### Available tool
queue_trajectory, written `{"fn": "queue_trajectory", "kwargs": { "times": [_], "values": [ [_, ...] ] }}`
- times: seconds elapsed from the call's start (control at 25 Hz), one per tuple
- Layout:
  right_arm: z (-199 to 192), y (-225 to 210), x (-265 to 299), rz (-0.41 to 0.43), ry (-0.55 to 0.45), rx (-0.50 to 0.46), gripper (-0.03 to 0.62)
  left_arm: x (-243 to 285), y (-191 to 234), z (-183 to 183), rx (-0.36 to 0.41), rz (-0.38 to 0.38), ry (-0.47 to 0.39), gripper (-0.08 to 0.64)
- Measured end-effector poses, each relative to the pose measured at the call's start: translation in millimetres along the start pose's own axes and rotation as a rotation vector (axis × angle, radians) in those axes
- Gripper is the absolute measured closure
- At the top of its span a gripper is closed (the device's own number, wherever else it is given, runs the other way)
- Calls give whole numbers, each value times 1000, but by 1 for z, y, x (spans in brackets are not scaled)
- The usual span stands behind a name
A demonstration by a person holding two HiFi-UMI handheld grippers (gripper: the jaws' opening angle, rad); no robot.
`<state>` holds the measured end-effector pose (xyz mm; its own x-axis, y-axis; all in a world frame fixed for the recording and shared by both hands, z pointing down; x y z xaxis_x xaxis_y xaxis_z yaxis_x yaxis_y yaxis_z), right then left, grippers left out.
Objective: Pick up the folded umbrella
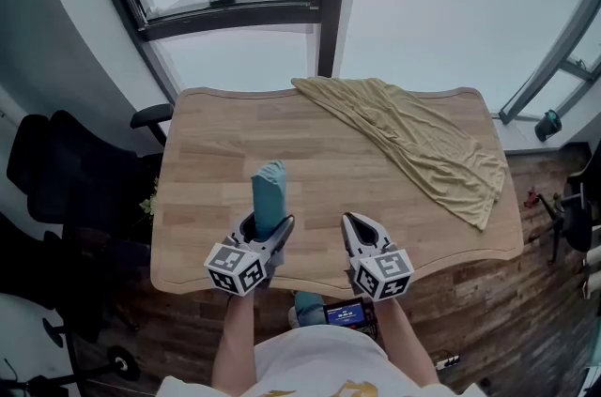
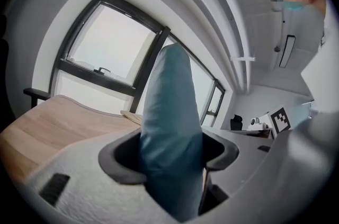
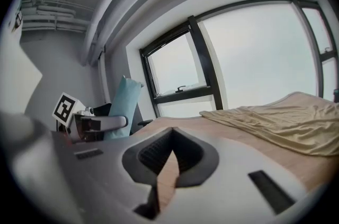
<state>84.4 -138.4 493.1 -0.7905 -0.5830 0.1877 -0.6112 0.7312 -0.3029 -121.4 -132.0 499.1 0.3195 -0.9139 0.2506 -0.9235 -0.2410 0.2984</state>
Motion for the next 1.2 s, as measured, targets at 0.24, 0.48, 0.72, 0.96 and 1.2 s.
{"fn": "queue_trajectory", "kwargs": {
  "times": [0.24, 0.48, 0.72, 0.96, 1.2],
  "values": [
    [4, 14, -17, 11, -67, 65, 583, -21, -7, 14, -26, 12, -90, 261],
    [1, 30, -30, -16, -104, 76, 583, -43, -8, 22, -25, 10, -128, 261],
    [-1, 41, -32, -61, -63, -13, 583, -64, -12, 27, -12, 5, -161, 261],
    [11, 72, -23, -52, -32, -208, 583, -83, -15, 30, 6, -4, -178, 261],
    [15, 95, -18, -17, -24, -266, 583, -95, -17, 37, -18, -6, -206, 261]
  ]
}}
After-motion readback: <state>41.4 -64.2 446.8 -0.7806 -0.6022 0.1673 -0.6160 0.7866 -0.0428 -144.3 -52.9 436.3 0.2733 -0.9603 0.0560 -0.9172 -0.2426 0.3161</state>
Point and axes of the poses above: the fingertips, and each gripper's own axes: x forward along the fingers, y to its left, z out of its top, the point moved 5 cm from there along -x, backward along the fingers, and after that the axes turned 14 degrees about z, right-handed, at the moved point
